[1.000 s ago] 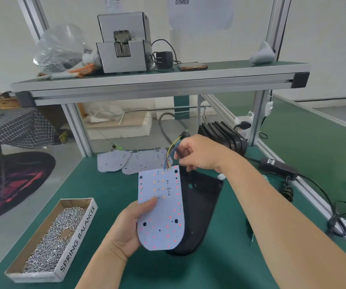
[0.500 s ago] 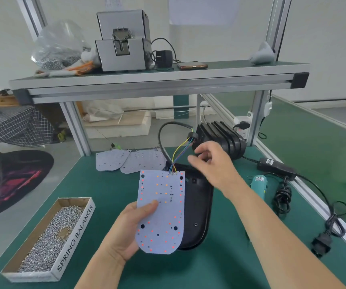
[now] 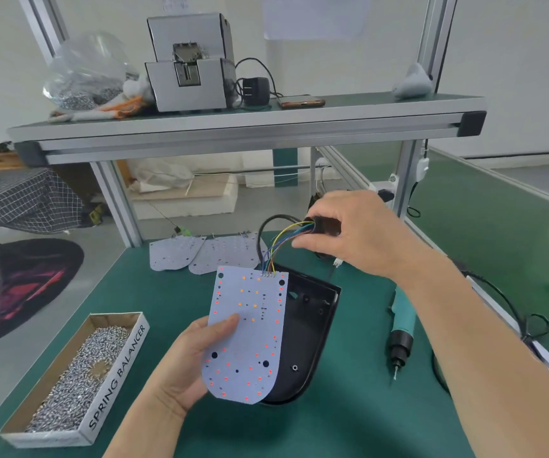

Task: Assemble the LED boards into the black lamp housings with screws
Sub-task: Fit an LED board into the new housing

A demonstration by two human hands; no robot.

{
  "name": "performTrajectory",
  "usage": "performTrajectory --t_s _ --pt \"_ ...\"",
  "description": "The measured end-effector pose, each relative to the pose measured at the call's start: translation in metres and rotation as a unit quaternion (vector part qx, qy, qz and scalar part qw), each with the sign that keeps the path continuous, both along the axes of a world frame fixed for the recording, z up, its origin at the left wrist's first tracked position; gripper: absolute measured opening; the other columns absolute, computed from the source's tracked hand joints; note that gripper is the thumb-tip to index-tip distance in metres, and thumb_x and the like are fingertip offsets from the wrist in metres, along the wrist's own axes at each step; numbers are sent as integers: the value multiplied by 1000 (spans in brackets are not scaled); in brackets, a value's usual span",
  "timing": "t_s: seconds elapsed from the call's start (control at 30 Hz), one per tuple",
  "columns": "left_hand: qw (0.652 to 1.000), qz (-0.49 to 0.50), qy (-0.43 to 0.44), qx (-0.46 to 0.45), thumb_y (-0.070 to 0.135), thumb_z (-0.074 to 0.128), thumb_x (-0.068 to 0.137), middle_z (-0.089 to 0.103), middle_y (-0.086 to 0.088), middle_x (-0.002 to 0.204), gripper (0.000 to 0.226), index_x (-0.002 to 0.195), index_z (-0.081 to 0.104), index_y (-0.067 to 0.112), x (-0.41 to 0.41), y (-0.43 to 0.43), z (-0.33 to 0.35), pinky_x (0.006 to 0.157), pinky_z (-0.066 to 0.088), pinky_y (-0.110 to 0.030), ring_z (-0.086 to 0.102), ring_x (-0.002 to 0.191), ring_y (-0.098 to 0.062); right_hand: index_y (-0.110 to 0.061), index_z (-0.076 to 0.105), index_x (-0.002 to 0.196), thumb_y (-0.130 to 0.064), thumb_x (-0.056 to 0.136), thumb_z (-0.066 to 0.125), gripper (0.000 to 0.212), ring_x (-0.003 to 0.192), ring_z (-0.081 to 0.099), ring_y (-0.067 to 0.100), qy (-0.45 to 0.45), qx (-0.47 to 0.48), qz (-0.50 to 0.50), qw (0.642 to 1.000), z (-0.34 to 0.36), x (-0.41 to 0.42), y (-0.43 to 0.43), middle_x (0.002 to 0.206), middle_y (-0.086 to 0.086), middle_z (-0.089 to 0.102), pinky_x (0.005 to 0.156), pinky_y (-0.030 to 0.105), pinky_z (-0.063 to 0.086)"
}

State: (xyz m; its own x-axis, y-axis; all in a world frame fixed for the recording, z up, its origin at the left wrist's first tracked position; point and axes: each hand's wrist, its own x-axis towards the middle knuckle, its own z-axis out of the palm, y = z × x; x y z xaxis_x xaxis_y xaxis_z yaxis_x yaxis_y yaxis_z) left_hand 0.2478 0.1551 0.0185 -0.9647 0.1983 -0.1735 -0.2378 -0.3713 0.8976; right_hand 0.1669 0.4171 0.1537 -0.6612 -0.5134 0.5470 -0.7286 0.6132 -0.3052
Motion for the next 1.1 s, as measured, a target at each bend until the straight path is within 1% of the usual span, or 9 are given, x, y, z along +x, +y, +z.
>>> performTrajectory --t_s 0.1,0.17,0.27,0.43,0.67,0.77,0.87,0.93,1.1 --pt "1000 25 12 -5 23 71 81 73 -24 111 40 111 73 -5 -1 -3 -2 72 60 -42 74 92 -35 -21 43 59 -77 81 47 60 64 46 17 12 95 -63 993 7 10 -2 65 -5 47 63 38 37" --pt "999 45 20 -7 22 66 86 72 -25 112 37 109 74 -5 -3 -5 -2 72 61 -41 75 92 -35 -17 45 62 -83 78 37 68 61 50 21 -12 92 -62 994 8 14 -5 65 -1 52 60 38 39" --pt "998 50 30 -13 27 73 79 73 -24 112 41 108 75 -2 -5 -8 3 71 60 -40 75 92 -34 -11 57 69 -76 83 50 67 48 60 18 -173 -52 -7 983 5 16 -11 60 5 67 45 28 46" --pt "999 42 34 -9 32 76 74 71 -21 120 50 113 75 1 -8 -6 9 79 60 -40 72 105 -33 -16 56 63 -59 87 60 50 42 47 12 -371 -323 101 865 -3 14 -31 61 9 64 39 19 34" --pt "996 67 40 47 26 66 83 76 -15 110 31 104 80 8 -8 -2 11 73 61 -40 75 97 -30 -8 62 90 -36 104 54 32 58 64 18 -402 -380 111 825 -10 5 -49 78 13 68 56 23 54" --pt "991 95 35 85 25 55 86 76 -12 109 34 102 81 11 -8 0 11 71 62 -41 75 95 -28 -10 66 115 -20 101 60 18 75 76 25 -324 -311 51 892 -20 1 -46 98 10 63 82 37 62" --pt "991 95 30 84 26 54 86 77 -13 107 34 100 82 11 -7 1 12 68 62 -41 76 92 -29 -20 68 111 -25 94 71 17 69 73 14 -145 -178 -43 972 -29 2 -41 85 -3 67 80 36 59" --pt "991 97 31 82 26 54 86 77 -13 107 34 100 82 11 -6 1 11 69 62 -41 76 92 -29 -23 63 102 -29 89 75 19 69 65 12 -69 -147 -77 984 -32 5 -38 75 -11 64 75 29 51" --pt "991 97 43 86 24 53 88 75 -13 112 34 104 80 10 -5 3 11 73 61 -41 75 98 -29 -12 72 90 -15 82 82 13 80 67 21 -94 -162 -44 981 -39 9 -42 90 3 62 84 38 54"
